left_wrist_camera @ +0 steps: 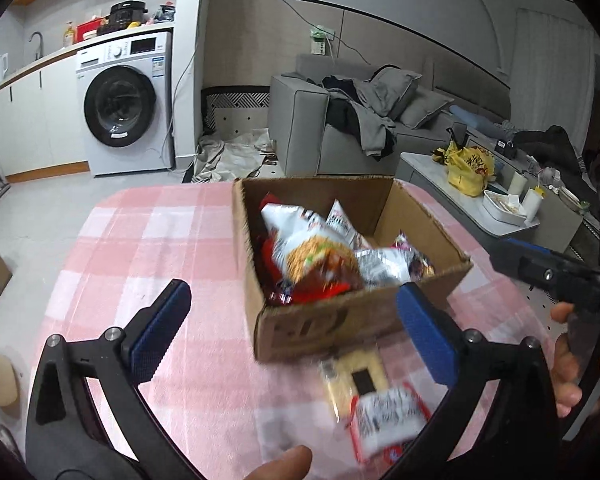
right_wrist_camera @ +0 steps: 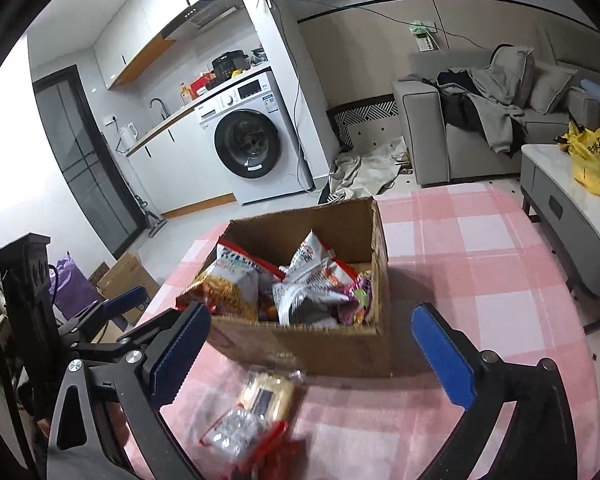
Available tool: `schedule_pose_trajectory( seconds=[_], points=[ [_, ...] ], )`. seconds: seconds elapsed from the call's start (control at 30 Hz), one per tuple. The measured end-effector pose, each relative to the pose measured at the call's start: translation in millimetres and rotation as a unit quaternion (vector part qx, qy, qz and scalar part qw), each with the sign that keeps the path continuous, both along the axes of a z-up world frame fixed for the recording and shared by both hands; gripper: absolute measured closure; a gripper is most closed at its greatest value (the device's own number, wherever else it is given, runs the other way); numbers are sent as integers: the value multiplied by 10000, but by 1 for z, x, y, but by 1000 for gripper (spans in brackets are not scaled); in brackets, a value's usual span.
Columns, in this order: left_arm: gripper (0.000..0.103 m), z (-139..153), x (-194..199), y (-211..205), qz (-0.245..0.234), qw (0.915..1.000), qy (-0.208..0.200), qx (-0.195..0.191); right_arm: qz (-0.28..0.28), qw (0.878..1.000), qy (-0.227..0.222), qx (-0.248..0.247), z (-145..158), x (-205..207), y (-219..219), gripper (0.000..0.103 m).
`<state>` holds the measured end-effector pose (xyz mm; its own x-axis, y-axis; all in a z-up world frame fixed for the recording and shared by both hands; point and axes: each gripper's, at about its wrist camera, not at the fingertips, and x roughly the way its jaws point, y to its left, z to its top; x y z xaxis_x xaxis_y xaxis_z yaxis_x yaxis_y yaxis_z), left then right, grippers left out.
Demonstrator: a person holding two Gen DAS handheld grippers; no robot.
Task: Organize snacks
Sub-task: 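Open both tools to drop the bags into the box, then move both tools back toward the remaining snacks beside the box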
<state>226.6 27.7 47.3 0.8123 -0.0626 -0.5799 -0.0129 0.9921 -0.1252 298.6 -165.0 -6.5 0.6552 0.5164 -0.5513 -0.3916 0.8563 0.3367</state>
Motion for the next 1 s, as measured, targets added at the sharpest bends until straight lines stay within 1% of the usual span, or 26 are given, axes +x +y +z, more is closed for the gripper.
schedule_pose_trajectory(
  seconds=[0.1, 0.23, 0.33, 0.4, 0.5, 0.57, 0.63, 0.73, 0.83, 0.93, 1.0],
  points=[
    [1, -1, -26, 4, 7, 10000, 38, -7, 65, 9999, 126, -10, -2, -11, -4, 0],
    [1, -5, -63, 7, 9, 9999, 14, 143, 39, 9995, 287, -130, -10, -29, -8, 0],
    [1, -5, -85, 14, 47, 9998, 14, 184, 63, 9992, 326, -234, -15, -44, -9, 0],
    [1, -9, -100, 18, 136, 9998, 48, 138, 32, 9990, 338, -306, -18, -53, -10, 0],
    [1, -12, -111, 25, 238, 9996, 116, 98, 104, 9986, 411, -316, -24, -65, -10, 0],
    [1, -16, -116, 25, 294, 9994, 173, 73, 186, 9978, 440, -458, -28, -73, -8, 0],
    [1, -20, -119, 26, 288, 9993, 238, 38, 219, 9972, 449, -553, -33, -79, -6, 0],
    [1, -27, -124, 22, 293, 9990, 323, 34, 373, 9959, 597, -574, -43, -90, -2, 0],
    [1, -33, -132, 17, 232, 9989, 395, 43, 493, 9940, 658, -718, -54, -102, 1, 0],
    [1, -36, -135, 11, 141, 9989, 446, 53, 598, 9911, 819, -859, -67, -111, 4, 0],
    [1, -38, -140, 5, 85, 9988, 479, 82, 674, 9900, 831, -919, -71, -115, 7, 0]
  ],
)
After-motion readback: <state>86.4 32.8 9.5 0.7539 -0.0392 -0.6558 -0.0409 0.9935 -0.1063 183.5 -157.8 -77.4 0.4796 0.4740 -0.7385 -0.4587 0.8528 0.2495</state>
